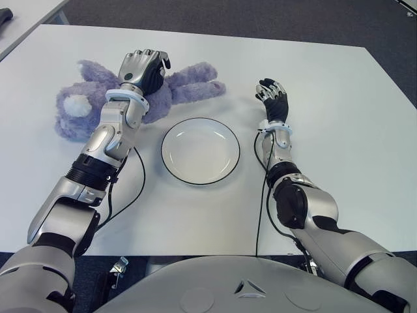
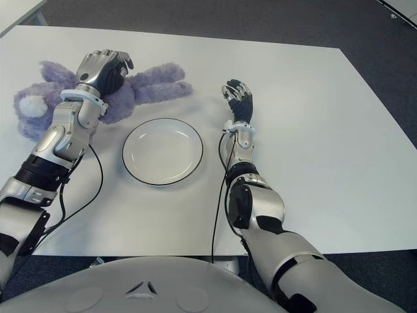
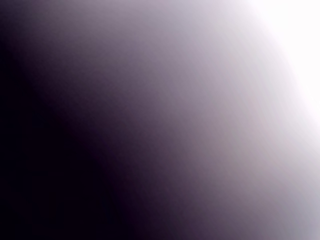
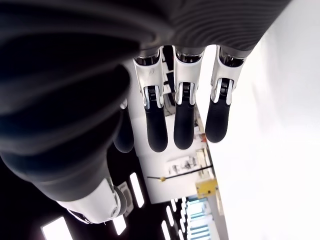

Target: Put the doll into the plate.

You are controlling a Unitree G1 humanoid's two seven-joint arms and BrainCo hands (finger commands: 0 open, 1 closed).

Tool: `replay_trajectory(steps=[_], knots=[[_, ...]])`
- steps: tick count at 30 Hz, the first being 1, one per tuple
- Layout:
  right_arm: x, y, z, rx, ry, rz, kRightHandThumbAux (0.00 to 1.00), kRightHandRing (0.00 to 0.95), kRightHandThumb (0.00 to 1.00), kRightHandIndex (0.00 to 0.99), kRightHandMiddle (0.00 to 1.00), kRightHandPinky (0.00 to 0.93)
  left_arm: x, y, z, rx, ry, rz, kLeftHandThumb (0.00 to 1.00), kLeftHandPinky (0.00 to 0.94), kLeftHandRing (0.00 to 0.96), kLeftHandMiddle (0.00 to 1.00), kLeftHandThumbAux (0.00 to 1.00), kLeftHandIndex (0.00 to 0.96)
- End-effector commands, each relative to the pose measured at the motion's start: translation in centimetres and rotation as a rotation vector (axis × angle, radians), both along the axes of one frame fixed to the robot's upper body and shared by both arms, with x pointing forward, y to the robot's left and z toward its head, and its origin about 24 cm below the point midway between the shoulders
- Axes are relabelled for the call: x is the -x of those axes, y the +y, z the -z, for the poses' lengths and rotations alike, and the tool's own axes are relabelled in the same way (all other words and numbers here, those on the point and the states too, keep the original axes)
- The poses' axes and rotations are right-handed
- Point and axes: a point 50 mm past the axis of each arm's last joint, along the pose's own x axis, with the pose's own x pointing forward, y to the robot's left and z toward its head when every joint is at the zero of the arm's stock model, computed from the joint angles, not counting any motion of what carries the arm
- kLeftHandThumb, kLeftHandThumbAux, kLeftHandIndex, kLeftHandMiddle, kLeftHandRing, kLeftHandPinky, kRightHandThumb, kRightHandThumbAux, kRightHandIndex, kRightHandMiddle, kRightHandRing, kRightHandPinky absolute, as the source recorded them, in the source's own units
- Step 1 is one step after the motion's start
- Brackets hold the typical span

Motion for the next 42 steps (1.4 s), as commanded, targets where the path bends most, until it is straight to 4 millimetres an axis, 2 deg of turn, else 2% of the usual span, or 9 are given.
replay_trajectory(steps=[1, 9, 13, 17, 19, 20, 29, 35, 42], knots=[[7.8, -0.1, 10.2, -0.081, 0.364, 0.05, 0.824, 0.267, 0.293, 0.291, 0.291, 0.283, 0.2, 0.1, 0.2, 0.0, 0.011, -0.013, 0.847, 0.33, 0.68, 0.499, 0.668, 0.401], [7.8, -0.2, 10.2, -0.076, 0.371, 0.052, 0.82, 0.262, 0.29, 0.296, 0.286, 0.288, 0.0, -0.1, -0.2, -0.001, 0.0, -0.01, 0.846, 0.444, 0.708, 0.508, 0.669, 0.397], [7.8, -0.3, 10.2, -0.074, 0.373, 0.052, 0.819, 0.266, 0.288, 0.292, 0.289, 0.289, -0.1, -0.1, -0.4, 0.003, -0.001, -0.009, 0.847, 0.334, 0.715, 0.514, 0.668, 0.397], [7.8, -0.3, 10.2, -0.07, 0.378, 0.052, 0.822, 0.261, 0.29, 0.298, 0.286, 0.283, -0.2, -0.3, -0.8, 0.005, -0.004, -0.006, 0.847, 0.38, 0.721, 0.518, 0.668, 0.398], [7.8, -0.3, 10.2, -0.068, 0.379, 0.052, 0.826, 0.265, 0.293, 0.3, 0.291, 0.287, -0.3, -0.4, -0.9, 0.008, -0.008, -0.003, 0.848, 0.334, 0.72, 0.518, 0.667, 0.398], [7.8, -0.3, 10.2, -0.067, 0.379, 0.052, 0.828, 0.269, 0.295, 0.296, 0.294, 0.293, -0.3, -0.4, -0.9, 0.009, -0.009, -0.002, 0.848, 0.246, 0.714, 0.519, 0.667, 0.399], [7.7, -0.2, 10.2, -0.068, 0.381, 0.049, 0.825, 0.273, 0.301, 0.293, 0.291, 0.297, -0.6, -1.6, -2.4, -0.005, -0.037, 0.025, 0.848, 0.268, 0.711, 0.517, 0.667, 0.401], [7.7, -0.1, 10.2, -0.073, 0.383, 0.053, 0.827, 0.269, 0.303, 0.291, 0.292, 0.286, -0.6, -1.9, -2.9, -0.005, -0.047, 0.038, 0.848, 0.357, 0.711, 0.515, 0.667, 0.401], [7.7, -0.1, 10.2, -0.064, 0.388, 0.057, 0.828, 0.265, 0.282, 0.284, 0.283, 0.29, -0.5, -2.2, -3.5, -0.018, -0.068, 0.066, 0.847, 0.309, 0.705, 0.515, 0.667, 0.4]])
